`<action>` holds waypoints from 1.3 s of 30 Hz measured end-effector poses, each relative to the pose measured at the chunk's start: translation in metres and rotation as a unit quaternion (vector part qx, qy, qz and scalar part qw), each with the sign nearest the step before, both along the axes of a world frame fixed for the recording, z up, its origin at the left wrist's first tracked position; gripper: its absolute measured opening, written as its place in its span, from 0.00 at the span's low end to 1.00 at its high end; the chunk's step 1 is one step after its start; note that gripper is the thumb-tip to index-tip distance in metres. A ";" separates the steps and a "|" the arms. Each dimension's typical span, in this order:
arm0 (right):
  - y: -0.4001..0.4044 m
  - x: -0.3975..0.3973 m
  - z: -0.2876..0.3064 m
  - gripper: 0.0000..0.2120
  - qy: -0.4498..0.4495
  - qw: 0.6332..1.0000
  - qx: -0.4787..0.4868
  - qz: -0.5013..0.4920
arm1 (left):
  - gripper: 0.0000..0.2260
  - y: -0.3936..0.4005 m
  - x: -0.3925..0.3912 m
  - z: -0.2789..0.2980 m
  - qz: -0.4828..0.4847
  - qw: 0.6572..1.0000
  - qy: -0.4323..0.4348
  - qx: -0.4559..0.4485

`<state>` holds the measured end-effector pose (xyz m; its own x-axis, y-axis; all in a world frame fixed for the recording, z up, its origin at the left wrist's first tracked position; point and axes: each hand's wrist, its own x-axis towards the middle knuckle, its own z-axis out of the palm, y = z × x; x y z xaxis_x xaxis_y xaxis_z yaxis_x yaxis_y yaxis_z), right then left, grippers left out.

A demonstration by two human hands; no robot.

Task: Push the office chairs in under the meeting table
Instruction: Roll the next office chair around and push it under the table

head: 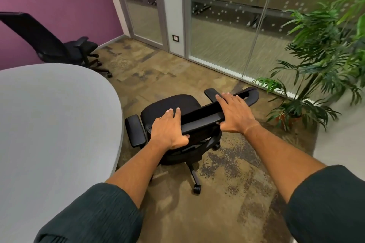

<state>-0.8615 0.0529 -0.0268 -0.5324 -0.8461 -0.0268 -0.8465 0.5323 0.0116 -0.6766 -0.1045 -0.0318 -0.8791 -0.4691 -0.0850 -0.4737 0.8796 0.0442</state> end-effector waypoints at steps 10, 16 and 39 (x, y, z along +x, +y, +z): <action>-0.014 -0.014 -0.003 0.37 -0.007 0.999 0.016 0.041 | 0.23 -0.005 0.007 -0.002 0.016 0.998 0.040 -0.048; -0.018 -0.001 -0.002 0.31 -0.003 0.999 -0.008 0.054 | 0.22 -0.012 0.019 -0.002 0.028 0.998 0.032 -0.051; -0.011 0.092 0.001 0.18 -0.005 0.992 0.038 0.118 | 0.14 0.014 0.123 0.006 0.059 0.998 0.023 -0.025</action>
<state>-0.7693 0.0419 -0.0255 -0.3197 -0.9422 -0.1002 -0.9475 0.3178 0.0350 -0.5535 -0.0902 -0.0260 -0.8198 -0.5724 -0.0186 -0.5727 0.8194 0.0254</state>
